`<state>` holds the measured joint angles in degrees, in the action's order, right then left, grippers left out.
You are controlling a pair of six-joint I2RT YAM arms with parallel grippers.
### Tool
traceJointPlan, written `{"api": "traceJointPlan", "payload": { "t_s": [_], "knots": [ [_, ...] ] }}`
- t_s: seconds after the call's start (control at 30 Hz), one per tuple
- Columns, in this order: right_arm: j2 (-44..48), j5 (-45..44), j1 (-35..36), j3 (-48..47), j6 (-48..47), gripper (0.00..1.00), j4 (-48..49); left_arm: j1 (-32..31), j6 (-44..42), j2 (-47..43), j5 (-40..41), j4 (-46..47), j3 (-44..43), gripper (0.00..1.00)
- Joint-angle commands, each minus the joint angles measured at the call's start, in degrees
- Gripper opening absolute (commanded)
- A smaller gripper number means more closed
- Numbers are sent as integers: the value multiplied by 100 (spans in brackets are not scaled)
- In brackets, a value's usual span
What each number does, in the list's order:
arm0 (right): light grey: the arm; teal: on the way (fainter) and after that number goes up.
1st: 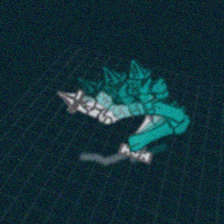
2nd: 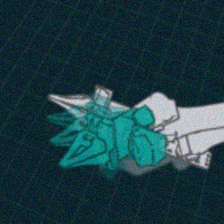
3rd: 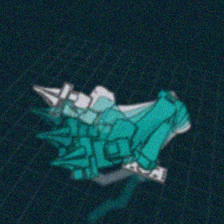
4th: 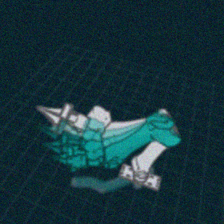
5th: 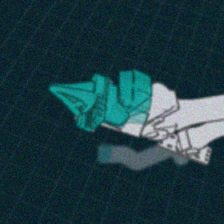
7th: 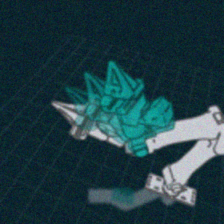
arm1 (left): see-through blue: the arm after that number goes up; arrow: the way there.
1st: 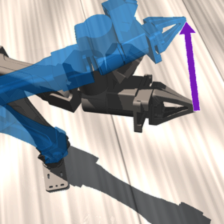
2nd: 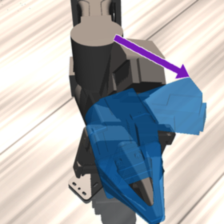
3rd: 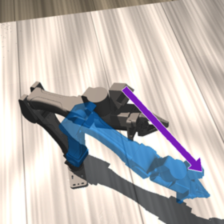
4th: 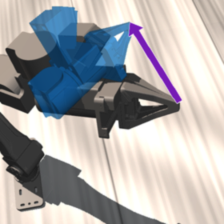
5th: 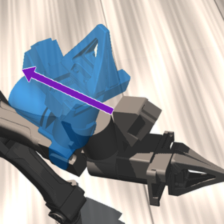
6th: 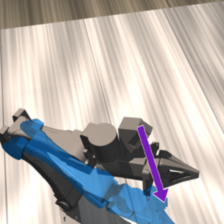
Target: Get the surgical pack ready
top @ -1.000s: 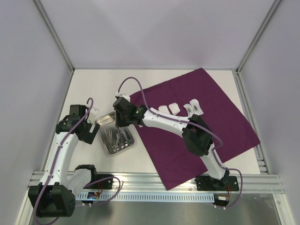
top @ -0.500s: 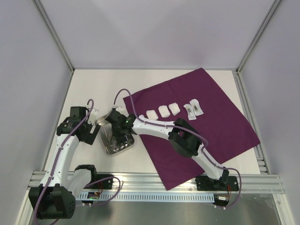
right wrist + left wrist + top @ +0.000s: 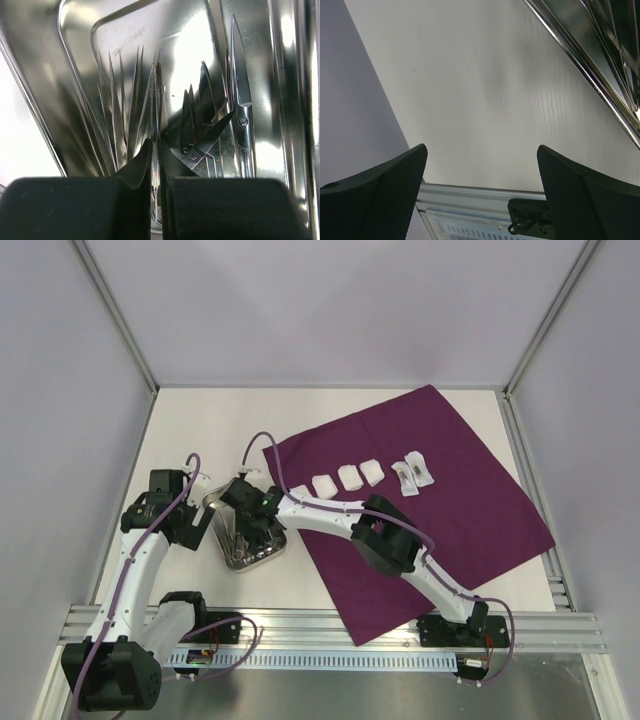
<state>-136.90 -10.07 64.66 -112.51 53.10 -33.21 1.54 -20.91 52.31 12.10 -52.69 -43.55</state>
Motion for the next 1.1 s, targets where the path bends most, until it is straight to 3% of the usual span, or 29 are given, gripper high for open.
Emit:
{"api": "traceJointPlan", "payload": {
  "t_s": [0.0,0.63,1.07],
  "knots": [
    [-179,-198,-59,-236,165,1,-45,22,-54,-90,-6,101,-75,100],
    [-768,277,-147,-1071,-98,5,-256,22,-80,-55,21,136,-83,100],
    [-267,-321,-24,-711,-327,4,-361,30,-19,7,-14,153,-118,100]
  ]
}}
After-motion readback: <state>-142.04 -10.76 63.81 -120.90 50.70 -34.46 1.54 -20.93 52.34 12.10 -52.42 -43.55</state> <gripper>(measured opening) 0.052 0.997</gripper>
